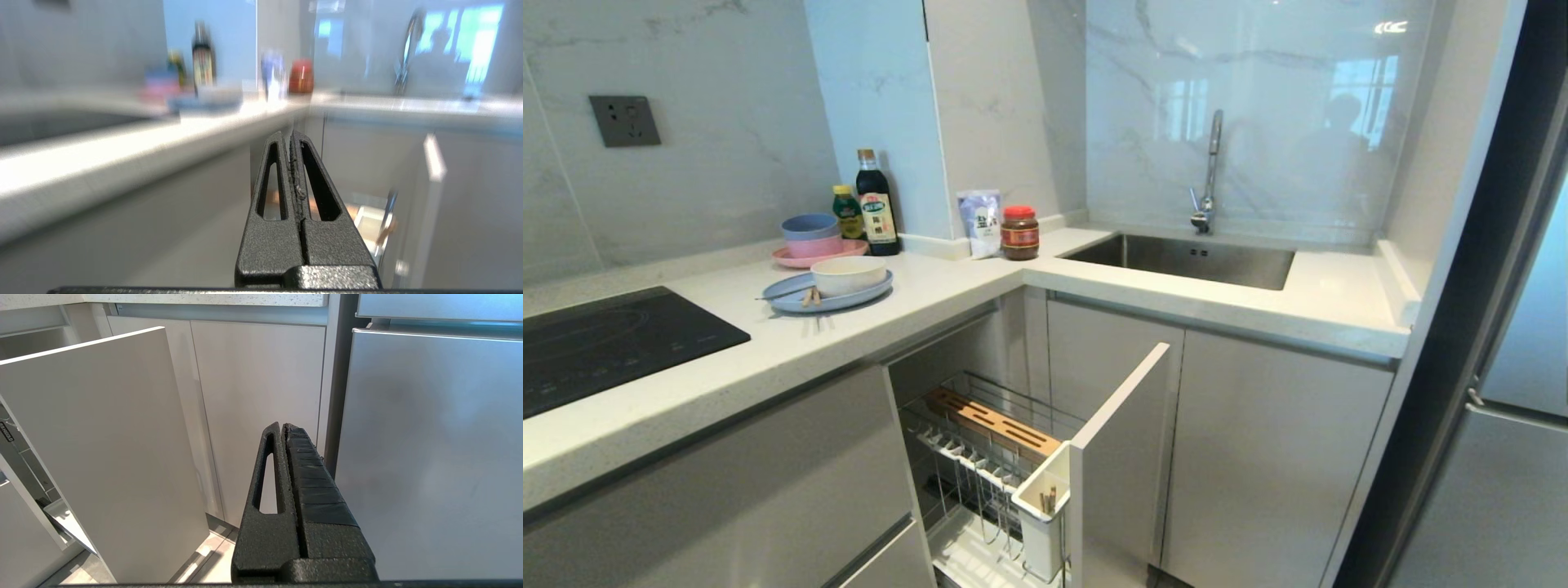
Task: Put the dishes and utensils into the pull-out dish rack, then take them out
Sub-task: Close the cupboard
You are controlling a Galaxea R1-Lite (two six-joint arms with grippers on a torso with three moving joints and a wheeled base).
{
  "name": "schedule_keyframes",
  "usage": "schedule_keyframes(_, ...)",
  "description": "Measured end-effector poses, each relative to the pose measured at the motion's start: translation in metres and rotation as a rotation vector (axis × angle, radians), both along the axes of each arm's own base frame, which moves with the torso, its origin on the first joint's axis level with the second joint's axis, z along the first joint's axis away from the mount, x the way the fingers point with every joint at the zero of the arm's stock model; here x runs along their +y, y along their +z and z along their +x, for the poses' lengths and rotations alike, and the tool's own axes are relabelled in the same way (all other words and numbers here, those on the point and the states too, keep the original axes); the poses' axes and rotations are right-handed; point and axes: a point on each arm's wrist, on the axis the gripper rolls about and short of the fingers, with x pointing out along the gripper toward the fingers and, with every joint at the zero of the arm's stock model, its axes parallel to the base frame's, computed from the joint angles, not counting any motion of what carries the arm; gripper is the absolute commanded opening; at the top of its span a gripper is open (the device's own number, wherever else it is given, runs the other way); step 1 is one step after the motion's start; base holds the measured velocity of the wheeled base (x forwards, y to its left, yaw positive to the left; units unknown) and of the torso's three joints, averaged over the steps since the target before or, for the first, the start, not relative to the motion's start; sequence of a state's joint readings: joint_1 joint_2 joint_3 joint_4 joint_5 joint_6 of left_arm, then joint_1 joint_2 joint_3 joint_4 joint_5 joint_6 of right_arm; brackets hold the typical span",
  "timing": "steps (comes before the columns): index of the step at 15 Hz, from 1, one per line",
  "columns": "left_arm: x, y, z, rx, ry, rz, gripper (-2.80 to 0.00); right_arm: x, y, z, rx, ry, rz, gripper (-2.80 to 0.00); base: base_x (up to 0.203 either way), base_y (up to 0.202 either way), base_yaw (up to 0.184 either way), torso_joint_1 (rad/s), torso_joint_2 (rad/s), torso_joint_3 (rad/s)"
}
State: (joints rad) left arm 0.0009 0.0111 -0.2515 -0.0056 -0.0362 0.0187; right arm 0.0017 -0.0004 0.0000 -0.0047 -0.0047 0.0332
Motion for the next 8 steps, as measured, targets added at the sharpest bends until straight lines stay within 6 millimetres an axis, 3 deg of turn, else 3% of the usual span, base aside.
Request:
schedule_keyframes(2,0.0,0.043,-0.022,-0.058,-0.002,0.001,-2.8,0.0,0.0,0.0,0.0,0.0,0.0,-2.8,0.0,0.0,0.0,0.0,0.0,0.0)
schedule_keyframes(5,0.0,0.125,-0.045,-0.157,-0.002,0.006,-2.8,0.0,0.0,0.0,0.0,0.0,0.0,-2.8,0.0,0.0,0.0,0.0,0.0,0.0)
schedule_keyframes(8,0.001,0.204,-0.029,-0.162,-0.024,0.001,-2.8,0.0,0.0,0.0,0.0,0.0,0.0,-2.8,0.0,0.0,0.0,0.0,0.0,0.0)
